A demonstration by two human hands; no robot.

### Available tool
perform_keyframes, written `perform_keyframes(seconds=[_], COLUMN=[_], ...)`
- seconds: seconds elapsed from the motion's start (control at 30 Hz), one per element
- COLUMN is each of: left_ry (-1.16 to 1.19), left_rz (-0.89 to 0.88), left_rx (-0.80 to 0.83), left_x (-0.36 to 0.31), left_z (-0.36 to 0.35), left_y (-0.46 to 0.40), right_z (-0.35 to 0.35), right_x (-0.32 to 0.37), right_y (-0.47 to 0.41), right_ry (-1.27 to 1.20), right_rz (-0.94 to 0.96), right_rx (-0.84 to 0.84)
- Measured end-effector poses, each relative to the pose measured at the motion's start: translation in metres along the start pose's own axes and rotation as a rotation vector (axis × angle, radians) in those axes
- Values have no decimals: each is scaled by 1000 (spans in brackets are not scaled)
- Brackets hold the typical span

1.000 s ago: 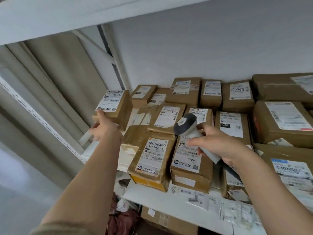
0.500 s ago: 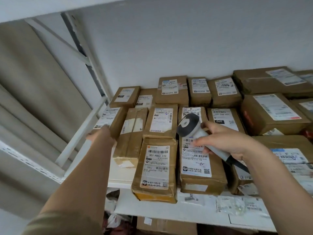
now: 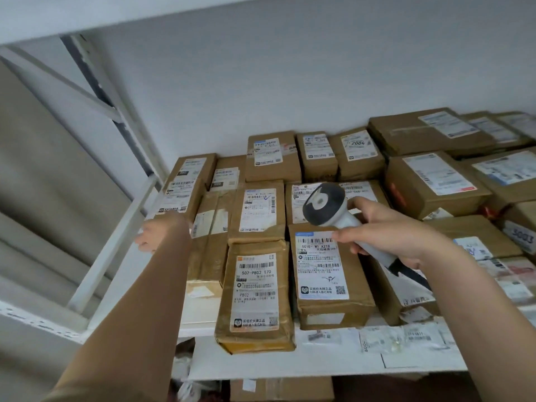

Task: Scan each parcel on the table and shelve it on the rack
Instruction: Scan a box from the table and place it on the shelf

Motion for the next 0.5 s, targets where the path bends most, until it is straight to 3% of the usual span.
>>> perform_keyframes(seconds=[0.07,0.2,0.33,0.5], left_ry=[-73,76,294,255], left_rz=[-118,-404,-576,-726], left_rx=[-69,39,293,576], left_x=[-20,-49,-57,-60], left_z=[-5,-50,-98,-162], left_y=[17,59,129,244], right_z=[7,21,40,86], right_x=[-1,-7,-24,-66], right_y=[10,35,72,136], right_ry=[24,2,-50,-122], right_rz=[0,28,63,83], right_rx=[-32,-114,-190,-294])
Point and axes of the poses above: each hand's wrist, its own y-axis away from the middle knuckle, its own z-axis out of the back of the hand, x = y × z, the point moved 5 cm from there along -y, towards the middle knuckle, and after that the axes turned 14 degrees about x, right-handed, at the moved point
